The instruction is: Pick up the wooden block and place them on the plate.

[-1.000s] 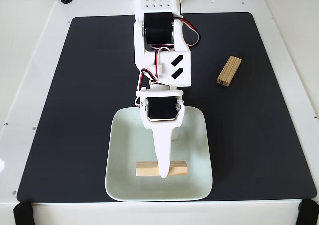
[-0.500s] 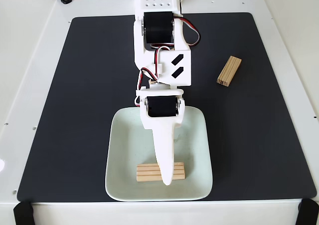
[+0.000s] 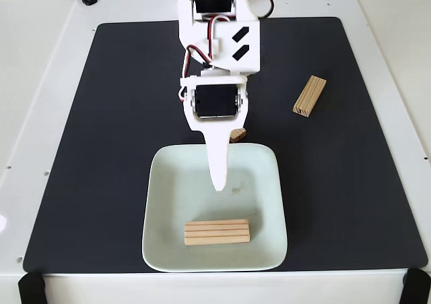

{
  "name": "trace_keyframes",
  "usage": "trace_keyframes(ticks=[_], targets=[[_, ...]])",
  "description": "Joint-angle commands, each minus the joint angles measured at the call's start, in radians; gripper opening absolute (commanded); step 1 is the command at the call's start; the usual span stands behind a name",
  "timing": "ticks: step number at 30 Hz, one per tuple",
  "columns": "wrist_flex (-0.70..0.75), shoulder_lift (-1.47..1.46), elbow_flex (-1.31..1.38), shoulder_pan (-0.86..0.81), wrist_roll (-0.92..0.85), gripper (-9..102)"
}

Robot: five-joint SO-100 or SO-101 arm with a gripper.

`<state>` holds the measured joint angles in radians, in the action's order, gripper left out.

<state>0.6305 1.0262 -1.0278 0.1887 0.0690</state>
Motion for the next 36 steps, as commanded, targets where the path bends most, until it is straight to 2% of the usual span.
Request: trace_keyframes(ticks=[1,7,10,12,17,29,36], targets=[[0.107,0.295,-0.087,0.031,0.041,0],[0.6,0.816,-0.362,0.21,-0.034,0],[0.73,0.983,-0.548,0.27,-0.052,0],[0.769,1.049,-0.678,0.287,-0.06,0],[0.704,1.111,-0.965,0.293,-0.141,0],[0.298,1.126,-1.353,0.242,-0.201,0],[0.273,1.12,-1.379,0.198,-0.268,0]])
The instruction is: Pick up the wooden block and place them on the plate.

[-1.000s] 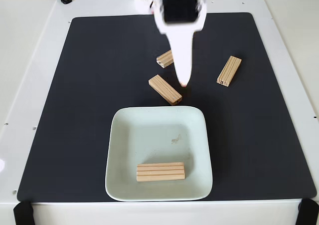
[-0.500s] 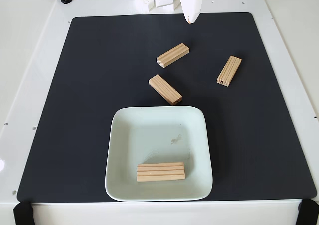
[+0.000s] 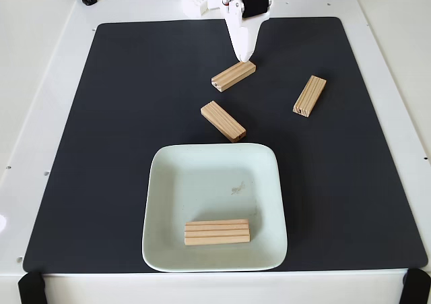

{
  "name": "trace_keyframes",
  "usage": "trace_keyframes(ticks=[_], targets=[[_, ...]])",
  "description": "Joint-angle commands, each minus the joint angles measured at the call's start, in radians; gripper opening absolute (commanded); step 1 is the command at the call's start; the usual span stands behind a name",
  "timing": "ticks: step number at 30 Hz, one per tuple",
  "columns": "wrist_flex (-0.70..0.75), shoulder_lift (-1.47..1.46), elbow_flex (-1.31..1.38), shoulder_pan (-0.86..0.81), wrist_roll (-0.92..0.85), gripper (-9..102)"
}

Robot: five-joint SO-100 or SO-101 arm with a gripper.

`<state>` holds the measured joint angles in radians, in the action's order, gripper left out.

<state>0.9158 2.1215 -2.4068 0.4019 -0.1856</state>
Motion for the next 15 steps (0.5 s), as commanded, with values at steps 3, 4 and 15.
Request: trace_keyframes(ticks=[3,4,15], targets=[[-0.012,0.025,0.0,-0.035,-0.014,0],[-0.011,0.023,-0.002,-0.04,-0.014,0],[-0.012,0.014,-0.002,-0.078,-0.015,0]])
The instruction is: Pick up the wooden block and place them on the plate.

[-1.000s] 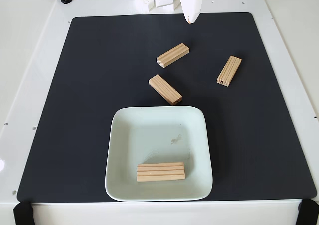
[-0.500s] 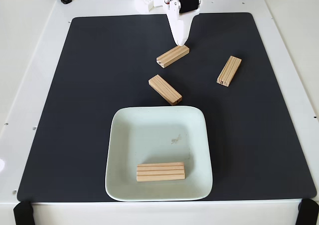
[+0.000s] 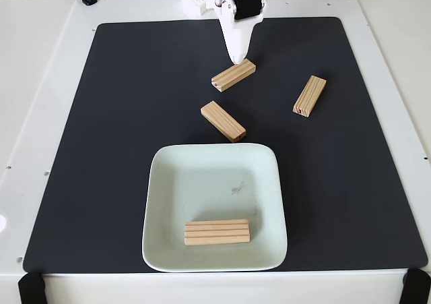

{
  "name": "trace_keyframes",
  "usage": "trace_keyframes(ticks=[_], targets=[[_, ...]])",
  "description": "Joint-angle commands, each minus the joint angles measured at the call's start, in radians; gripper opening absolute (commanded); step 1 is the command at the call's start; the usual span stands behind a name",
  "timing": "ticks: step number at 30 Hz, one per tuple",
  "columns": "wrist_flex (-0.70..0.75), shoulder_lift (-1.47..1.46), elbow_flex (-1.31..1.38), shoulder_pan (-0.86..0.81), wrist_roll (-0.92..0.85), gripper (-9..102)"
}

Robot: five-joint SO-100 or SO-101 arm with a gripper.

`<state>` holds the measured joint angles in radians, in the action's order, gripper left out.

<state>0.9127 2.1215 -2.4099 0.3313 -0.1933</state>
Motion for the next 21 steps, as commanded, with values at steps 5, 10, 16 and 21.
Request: trace_keyframes(ticks=[5,10,16,21], targets=[[-0.003,0.014,0.002,-0.025,-0.008,0],[0.002,0.014,0.002,-0.031,-0.008,0],[0.005,0.014,0.003,-0.034,-0.008,0],[0.006,0.014,0.005,-0.055,-0.017,0]])
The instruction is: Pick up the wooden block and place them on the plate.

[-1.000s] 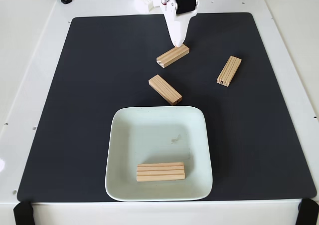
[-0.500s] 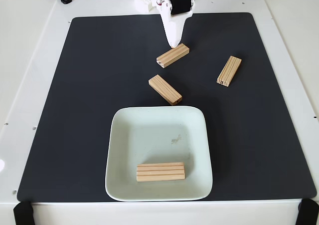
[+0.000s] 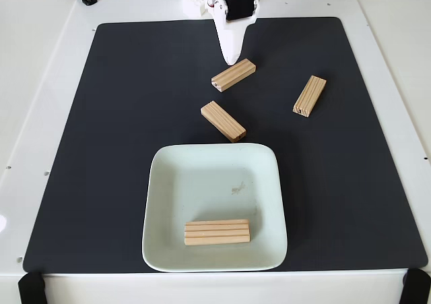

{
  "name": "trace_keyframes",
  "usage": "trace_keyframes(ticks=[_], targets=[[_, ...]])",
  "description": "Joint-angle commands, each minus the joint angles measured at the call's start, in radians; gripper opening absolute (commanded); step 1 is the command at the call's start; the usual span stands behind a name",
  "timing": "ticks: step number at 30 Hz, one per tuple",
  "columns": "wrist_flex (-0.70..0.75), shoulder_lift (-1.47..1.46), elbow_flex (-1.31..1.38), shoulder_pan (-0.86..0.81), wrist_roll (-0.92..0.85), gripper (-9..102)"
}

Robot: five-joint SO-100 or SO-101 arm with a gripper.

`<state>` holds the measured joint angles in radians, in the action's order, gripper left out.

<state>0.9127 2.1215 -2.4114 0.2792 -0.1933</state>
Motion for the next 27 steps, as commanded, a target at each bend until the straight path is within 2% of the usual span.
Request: trace_keyframes(ticks=[1,23,27], targets=[[0.006,0.014,0.005,-0.003,-0.038,0],[0.008,0.012,0.003,0.006,-0.127,0],[0.063,0.012,0.005,0.009,-0.127,0]])
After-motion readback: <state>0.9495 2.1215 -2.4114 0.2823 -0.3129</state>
